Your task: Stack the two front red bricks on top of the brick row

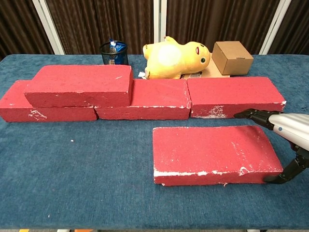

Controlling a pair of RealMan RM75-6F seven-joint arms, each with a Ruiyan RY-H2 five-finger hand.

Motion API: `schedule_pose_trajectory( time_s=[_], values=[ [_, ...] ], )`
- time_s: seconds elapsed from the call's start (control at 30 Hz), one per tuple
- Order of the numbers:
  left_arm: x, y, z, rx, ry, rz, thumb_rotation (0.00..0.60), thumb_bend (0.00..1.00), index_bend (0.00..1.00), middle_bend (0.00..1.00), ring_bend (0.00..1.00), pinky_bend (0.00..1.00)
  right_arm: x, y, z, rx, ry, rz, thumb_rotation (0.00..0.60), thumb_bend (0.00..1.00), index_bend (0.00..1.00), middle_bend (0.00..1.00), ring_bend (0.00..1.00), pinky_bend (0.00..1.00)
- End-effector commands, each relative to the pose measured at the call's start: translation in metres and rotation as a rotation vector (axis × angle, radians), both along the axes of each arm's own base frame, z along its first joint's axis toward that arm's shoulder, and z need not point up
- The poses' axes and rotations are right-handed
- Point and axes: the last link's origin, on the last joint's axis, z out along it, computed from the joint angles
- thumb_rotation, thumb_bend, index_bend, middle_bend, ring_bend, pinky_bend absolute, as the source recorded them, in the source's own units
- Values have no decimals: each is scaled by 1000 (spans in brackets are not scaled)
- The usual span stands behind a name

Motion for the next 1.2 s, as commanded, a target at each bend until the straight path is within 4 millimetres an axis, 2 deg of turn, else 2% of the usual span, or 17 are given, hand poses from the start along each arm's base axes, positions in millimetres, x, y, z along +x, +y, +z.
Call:
schedule_pose_trajectory(
  time_s=[0.03, 0.23, 0.43, 0.8, 1.2],
  values=[
    [0, 0, 0, 0, -1, 1, 600, 51, 0, 0, 0, 0, 12, -1, 1, 37, -7, 40, 600, 0, 0, 0, 0, 0],
    [-1, 0, 3, -9, 3, 22, 600, 51, 0, 0, 0, 0, 35, -2, -9, 73, -19, 86, 600, 0, 0, 0, 0, 0],
    [-3, 0, 4, -16, 5, 32, 600, 51, 0, 0, 0, 0, 51, -4, -23, 123, -54, 58, 600, 0, 0, 0, 0, 0],
    [-9, 4, 1, -33, -5, 61, 600, 51, 0, 0, 0, 0, 65, -17, -33, 106, -57, 20, 600, 0, 0, 0, 0, 0],
    [-13, 4, 1, -34, -9, 68, 600, 50, 0, 0, 0, 0, 64, -21, -40, 142, -37, -17, 600, 0, 0, 0, 0, 0]
  ],
)
